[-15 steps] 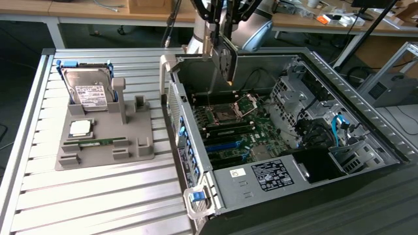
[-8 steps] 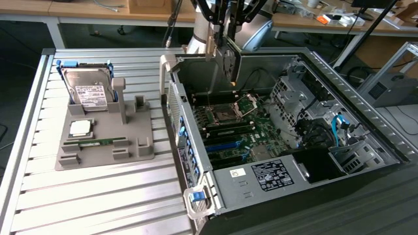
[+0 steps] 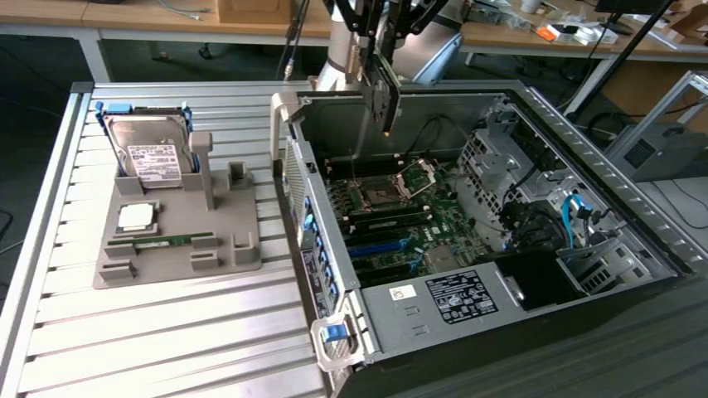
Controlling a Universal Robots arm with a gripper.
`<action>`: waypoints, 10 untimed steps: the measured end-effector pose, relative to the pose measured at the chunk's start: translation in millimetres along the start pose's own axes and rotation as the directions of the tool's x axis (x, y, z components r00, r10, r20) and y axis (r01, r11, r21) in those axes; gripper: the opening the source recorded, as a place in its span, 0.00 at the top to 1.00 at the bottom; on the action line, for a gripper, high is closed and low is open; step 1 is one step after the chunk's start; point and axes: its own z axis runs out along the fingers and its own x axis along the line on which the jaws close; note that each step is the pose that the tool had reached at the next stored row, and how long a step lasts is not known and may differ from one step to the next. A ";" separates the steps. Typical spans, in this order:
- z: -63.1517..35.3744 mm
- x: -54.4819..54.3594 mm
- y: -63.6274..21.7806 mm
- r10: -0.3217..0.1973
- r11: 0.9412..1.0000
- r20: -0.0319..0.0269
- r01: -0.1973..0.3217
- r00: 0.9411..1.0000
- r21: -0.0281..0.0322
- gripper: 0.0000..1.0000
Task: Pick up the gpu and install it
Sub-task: 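Pick up the gpu and move the gpu toward the slot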
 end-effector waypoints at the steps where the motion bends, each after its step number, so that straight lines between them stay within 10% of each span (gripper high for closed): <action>1: 0.0 -0.6 -0.4 0.001 1.000 -0.002 -0.001 1.000 -0.030 0.73; 6: 0.2 -2.7 -1.5 0.003 0.993 -0.009 -0.004 1.000 -0.120 0.73; 10: 0.2 -2.8 -1.5 0.003 0.993 -0.009 -0.004 1.000 -0.120 0.73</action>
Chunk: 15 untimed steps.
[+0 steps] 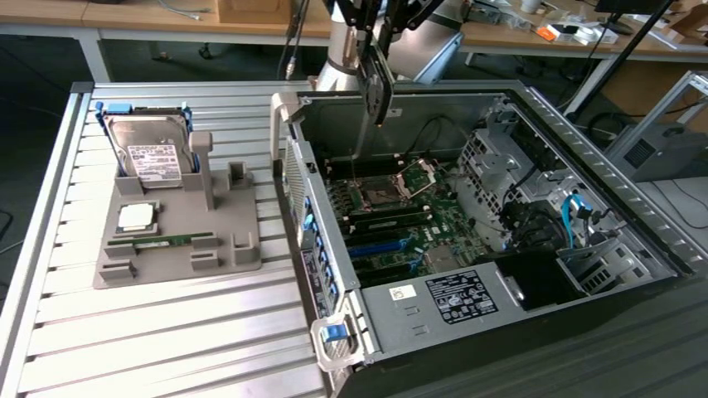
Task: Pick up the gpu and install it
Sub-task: 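Pick up the gpu and move the gpu toward the slot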
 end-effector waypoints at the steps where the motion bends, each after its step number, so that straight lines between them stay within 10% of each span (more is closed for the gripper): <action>1: 0.1 0.0 -0.1 0.000 1.000 0.000 0.000 1.000 0.000 0.73; 15: 9.4 -14.3 -6.8 0.000 1.000 0.000 0.000 1.000 0.000 0.73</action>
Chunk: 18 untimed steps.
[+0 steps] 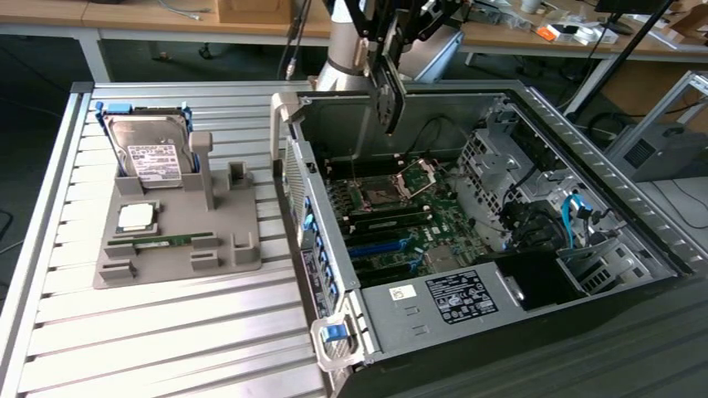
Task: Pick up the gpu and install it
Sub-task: 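Pick up the gpu and move the gpu toward the slot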
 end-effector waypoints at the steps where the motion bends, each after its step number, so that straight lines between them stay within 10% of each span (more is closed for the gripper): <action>1: 0.6 -0.4 -0.1 0.000 1.000 0.000 0.000 1.000 0.000 0.73; 18: 11.5 -8.8 -2.0 0.000 1.000 0.000 0.000 1.000 0.000 0.73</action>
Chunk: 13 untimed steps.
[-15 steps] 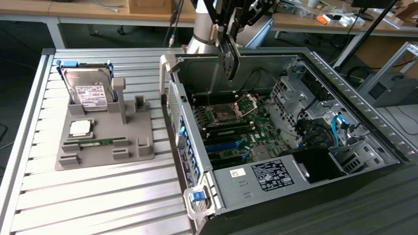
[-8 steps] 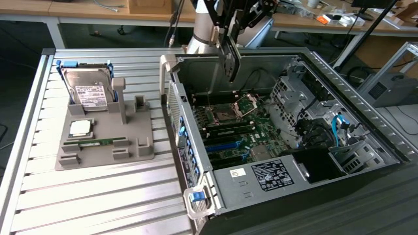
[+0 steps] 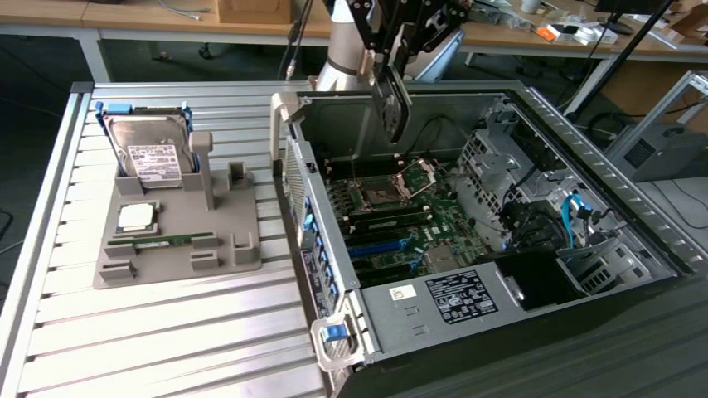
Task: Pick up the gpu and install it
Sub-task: 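Pick up the gpu and move the gpu toward the slot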
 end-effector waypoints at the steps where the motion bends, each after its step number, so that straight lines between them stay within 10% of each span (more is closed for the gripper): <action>1: 0.7 -0.6 -0.1 0.000 1.000 0.000 0.000 1.000 0.000 0.73; 13: 9.2 -8.5 -0.8 0.000 1.000 0.000 0.000 1.000 0.000 0.73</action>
